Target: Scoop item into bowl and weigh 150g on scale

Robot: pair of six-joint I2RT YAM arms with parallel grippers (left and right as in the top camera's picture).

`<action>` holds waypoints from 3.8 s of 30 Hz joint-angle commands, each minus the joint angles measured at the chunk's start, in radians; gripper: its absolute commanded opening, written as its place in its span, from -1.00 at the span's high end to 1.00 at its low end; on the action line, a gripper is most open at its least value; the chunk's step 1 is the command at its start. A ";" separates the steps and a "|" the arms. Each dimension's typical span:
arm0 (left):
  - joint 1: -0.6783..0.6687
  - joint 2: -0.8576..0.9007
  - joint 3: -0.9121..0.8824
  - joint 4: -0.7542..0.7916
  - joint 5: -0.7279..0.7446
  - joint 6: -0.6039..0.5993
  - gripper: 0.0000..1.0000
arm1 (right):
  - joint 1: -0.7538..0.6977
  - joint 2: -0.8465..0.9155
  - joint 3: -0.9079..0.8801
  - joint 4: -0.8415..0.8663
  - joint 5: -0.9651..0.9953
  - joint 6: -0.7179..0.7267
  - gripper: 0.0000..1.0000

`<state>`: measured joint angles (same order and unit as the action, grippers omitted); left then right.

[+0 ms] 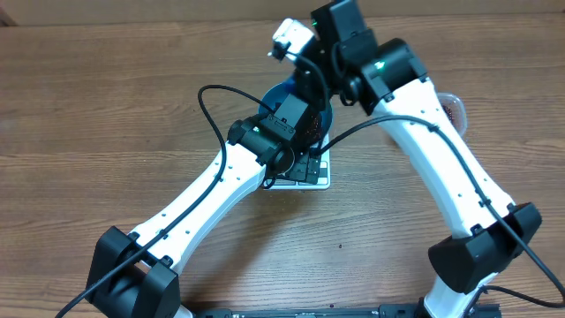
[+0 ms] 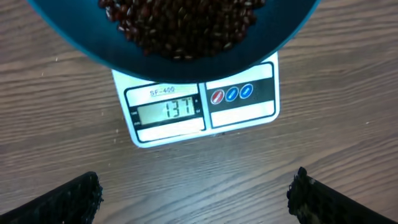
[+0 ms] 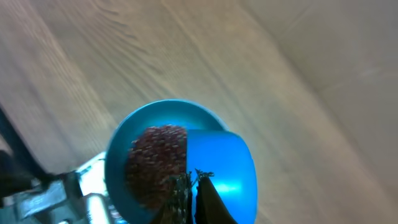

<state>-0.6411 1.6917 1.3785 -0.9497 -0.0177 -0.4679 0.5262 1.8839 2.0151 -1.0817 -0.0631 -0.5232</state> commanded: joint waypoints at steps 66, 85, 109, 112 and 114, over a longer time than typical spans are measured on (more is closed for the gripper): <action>0.003 0.008 -0.009 0.009 0.008 0.019 -0.99 | -0.676 -0.025 -0.158 -0.038 -0.112 0.437 0.93; 0.003 0.008 -0.009 0.009 0.008 0.019 -0.99 | -0.666 -0.025 -0.312 0.100 -0.053 0.385 0.93; 0.003 0.008 -0.009 0.166 0.009 -0.020 -0.99 | -0.667 -0.025 -0.312 0.094 -0.049 0.384 0.93; 0.003 0.008 -0.009 0.232 0.048 -0.019 -0.99 | -0.667 -0.025 -0.312 0.098 -0.050 0.382 0.93; 0.006 0.005 0.002 0.255 0.044 0.003 -0.99 | -0.667 -0.025 -0.312 0.100 -0.049 0.365 0.93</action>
<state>-0.6395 1.6917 1.3640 -0.7147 0.0017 -0.4725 -0.1425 1.8839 1.7042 -0.9878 -0.1223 -0.1349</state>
